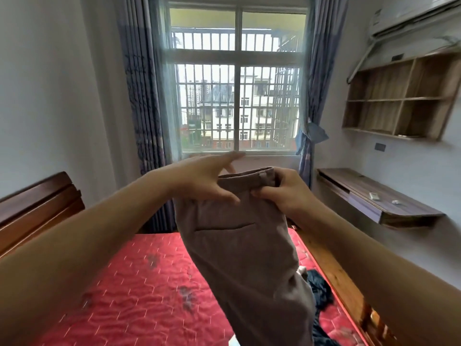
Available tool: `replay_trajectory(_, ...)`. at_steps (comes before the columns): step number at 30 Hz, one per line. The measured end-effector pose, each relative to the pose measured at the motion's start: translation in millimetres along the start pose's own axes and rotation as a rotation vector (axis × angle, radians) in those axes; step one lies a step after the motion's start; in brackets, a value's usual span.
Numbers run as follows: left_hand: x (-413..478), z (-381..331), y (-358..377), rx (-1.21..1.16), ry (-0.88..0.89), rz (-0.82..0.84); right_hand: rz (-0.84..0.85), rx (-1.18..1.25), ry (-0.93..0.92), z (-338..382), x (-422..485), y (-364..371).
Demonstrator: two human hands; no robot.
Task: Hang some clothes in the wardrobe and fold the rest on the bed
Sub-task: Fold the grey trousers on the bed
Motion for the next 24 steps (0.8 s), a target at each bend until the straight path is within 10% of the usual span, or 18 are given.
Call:
replay_trajectory(5,31.1,-38.5,9.6,-0.113,0.1,0.072,0.02,0.032,-0.02,-5.8,-7.5,-19.5)
replay_trajectory(10,41.5,-33.9,-8.7,-0.124,0.074,-0.077,0.251,-0.064,0.367,-116.1,-62.4,-37.7)
replay_trajectory(15,42.8,-31.0,-28.6,-0.105,0.065,-0.115,0.136,-0.257,0.497,-203.5,-99.3,-48.8)
replay_trajectory(19,37.5,-28.6,-43.2,-0.082,0.018,-0.15,-0.127,0.31,0.824,-237.0,-117.1,-14.0)
replay_trajectory(24,11.8,-16.2,-63.2,-0.021,-0.054,-0.159,0.056,0.587,0.866,-225.5,-99.5,44.5)
Point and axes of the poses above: each hand's wrist, its own x-axis towards the middle knuckle, its own y-axis out of the palm, z = x × y, the point moved 6 cm from there along x, towards the middle knuckle, and after that the axes turned 4 degrees about y, right-handed, at the moved point
